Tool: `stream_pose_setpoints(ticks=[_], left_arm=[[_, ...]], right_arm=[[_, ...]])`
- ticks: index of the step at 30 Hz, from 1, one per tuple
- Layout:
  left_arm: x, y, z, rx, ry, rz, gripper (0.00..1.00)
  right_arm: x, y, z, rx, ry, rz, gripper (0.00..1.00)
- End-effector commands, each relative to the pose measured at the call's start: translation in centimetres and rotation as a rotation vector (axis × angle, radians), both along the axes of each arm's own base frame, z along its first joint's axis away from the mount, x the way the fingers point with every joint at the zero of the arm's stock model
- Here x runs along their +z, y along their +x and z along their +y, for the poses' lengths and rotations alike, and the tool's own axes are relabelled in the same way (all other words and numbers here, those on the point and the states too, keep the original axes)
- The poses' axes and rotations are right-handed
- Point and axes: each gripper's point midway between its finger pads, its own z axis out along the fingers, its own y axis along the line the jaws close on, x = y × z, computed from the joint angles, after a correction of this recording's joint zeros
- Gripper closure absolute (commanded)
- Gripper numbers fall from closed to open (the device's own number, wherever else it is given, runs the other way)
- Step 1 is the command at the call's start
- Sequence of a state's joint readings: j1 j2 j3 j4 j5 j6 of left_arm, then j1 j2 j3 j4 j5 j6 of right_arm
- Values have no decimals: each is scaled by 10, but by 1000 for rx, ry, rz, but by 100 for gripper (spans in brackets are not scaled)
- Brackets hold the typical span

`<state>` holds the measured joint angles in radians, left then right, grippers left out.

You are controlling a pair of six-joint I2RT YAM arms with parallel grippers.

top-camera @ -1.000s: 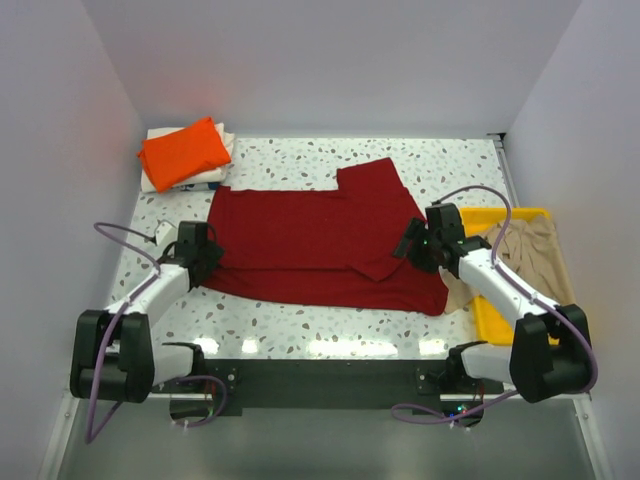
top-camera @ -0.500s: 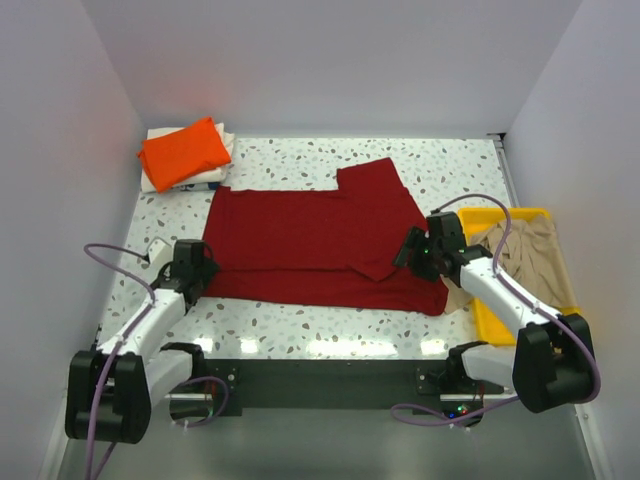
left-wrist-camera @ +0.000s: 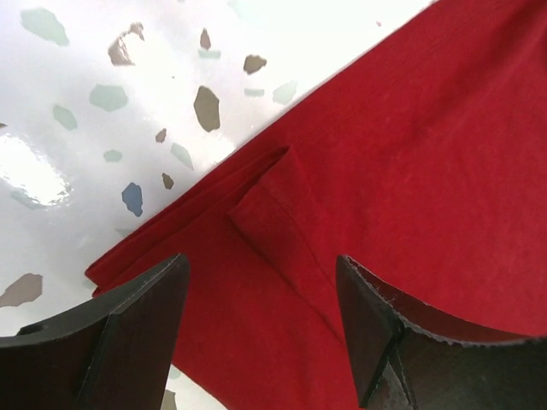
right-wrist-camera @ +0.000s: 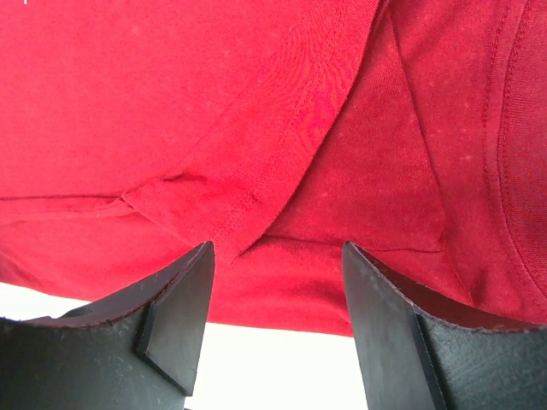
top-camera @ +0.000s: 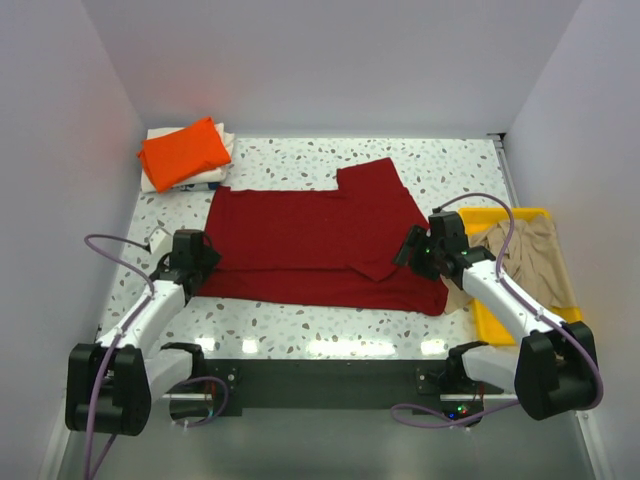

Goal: Fold and stack the t-shirts
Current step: Fold the tshirt

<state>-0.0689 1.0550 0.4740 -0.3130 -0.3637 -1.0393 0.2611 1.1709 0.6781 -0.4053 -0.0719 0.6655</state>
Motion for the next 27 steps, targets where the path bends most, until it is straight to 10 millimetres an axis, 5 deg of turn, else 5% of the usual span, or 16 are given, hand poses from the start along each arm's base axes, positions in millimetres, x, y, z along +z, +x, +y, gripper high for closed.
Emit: stream_pose_setpoints(ticks=[1, 18, 27], left_arm=[[2, 19, -11, -13, -46, -50, 26], [-11, 53, -21, -38, -80, -76, 26], [-1, 75, -25, -49, -93, -94, 26]], right_arm=[[9, 4, 3, 15, 7, -30, 36], [0, 2, 2, 10, 4, -14, 36], [-7, 2, 2, 24, -6, 2, 36]])
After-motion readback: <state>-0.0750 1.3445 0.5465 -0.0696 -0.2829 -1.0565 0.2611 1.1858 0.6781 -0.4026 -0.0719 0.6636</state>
